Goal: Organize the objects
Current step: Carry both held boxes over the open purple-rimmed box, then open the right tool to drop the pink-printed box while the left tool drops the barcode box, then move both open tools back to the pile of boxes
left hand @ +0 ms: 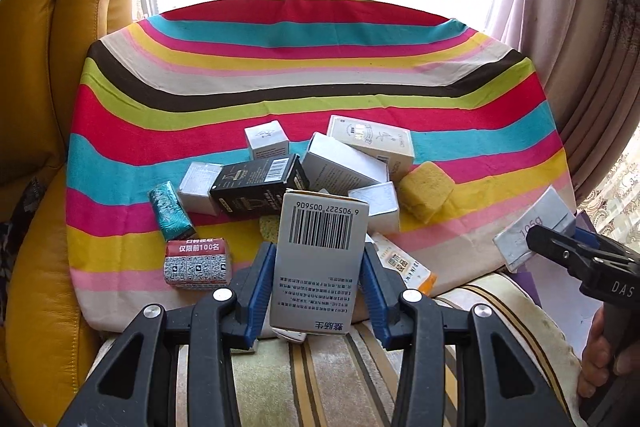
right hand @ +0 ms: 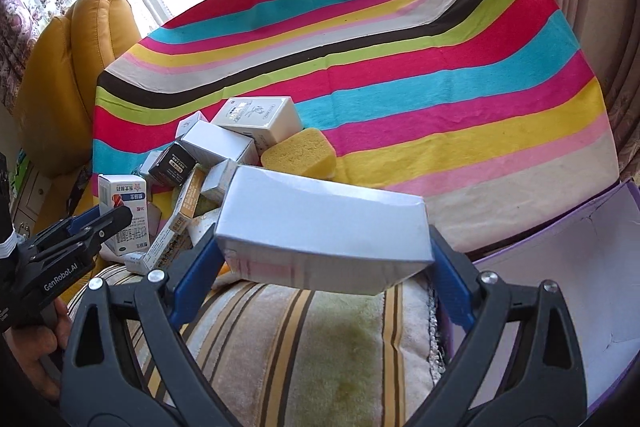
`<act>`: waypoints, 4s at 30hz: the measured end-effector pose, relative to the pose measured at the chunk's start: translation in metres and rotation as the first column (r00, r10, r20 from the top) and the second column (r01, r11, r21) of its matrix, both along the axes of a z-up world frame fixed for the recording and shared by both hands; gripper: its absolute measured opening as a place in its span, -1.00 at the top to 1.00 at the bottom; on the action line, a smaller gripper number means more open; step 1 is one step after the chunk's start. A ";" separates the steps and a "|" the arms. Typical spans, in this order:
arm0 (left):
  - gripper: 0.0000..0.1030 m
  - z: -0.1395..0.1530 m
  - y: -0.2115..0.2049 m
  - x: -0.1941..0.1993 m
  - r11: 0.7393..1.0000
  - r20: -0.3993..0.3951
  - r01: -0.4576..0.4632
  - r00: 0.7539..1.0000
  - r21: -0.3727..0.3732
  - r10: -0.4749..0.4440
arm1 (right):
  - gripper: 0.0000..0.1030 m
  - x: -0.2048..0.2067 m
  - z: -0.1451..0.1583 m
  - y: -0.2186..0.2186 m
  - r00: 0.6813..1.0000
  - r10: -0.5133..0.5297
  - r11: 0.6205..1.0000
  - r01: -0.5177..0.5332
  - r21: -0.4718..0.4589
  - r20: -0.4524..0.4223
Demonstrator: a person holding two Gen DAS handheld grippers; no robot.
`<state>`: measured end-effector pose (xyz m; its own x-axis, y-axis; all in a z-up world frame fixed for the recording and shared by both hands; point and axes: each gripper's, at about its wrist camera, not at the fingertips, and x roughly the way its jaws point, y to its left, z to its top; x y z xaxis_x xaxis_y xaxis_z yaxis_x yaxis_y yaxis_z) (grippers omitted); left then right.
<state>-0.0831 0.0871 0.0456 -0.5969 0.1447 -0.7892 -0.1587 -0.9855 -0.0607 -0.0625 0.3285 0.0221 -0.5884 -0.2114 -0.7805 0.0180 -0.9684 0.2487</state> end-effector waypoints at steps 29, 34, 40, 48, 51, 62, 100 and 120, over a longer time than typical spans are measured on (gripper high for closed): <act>0.16 -0.001 0.179 0.048 0.896 0.110 0.410 0.896 0.170 -0.430 | -0.86 0.087 -0.028 0.151 0.927 -0.369 0.909 0.346 0.233 0.062; 0.16 -0.004 0.204 0.056 0.863 0.124 0.466 0.861 0.193 -0.493 | -0.86 0.099 -0.027 0.170 0.906 -0.419 0.886 0.394 0.243 0.061; 0.14 -0.005 0.220 0.058 0.820 0.115 0.514 0.825 0.254 -0.553 | -0.89 0.107 -0.020 0.185 0.887 -0.460 0.865 0.438 0.245 0.040; -0.04 -0.005 0.218 0.057 0.816 0.110 0.507 0.827 0.278 -0.551 | -0.92 0.108 -0.018 0.189 0.882 -0.471 0.865 0.459 0.205 0.013; -0.04 -0.005 0.215 0.057 0.821 0.107 0.503 0.832 0.270 -0.544 | -0.92 0.107 -0.016 0.185 0.889 -0.458 0.872 0.447 0.202 0.009; -0.04 0.000 0.186 0.052 0.846 0.098 0.453 0.864 0.281 -0.494 | -0.92 0.101 -0.006 0.163 0.920 -0.392 0.911 0.388 0.141 0.003; -0.17 -0.012 -0.057 0.044 0.969 0.170 -0.039 0.985 0.244 -0.003 | -0.92 0.063 0.024 0.029 0.999 0.027 0.977 -0.034 0.209 0.034; -0.17 -0.057 -0.093 0.007 0.987 0.340 -0.107 0.938 0.121 0.060 | -0.92 0.008 0.001 -0.067 0.945 0.282 0.922 -0.315 0.226 0.167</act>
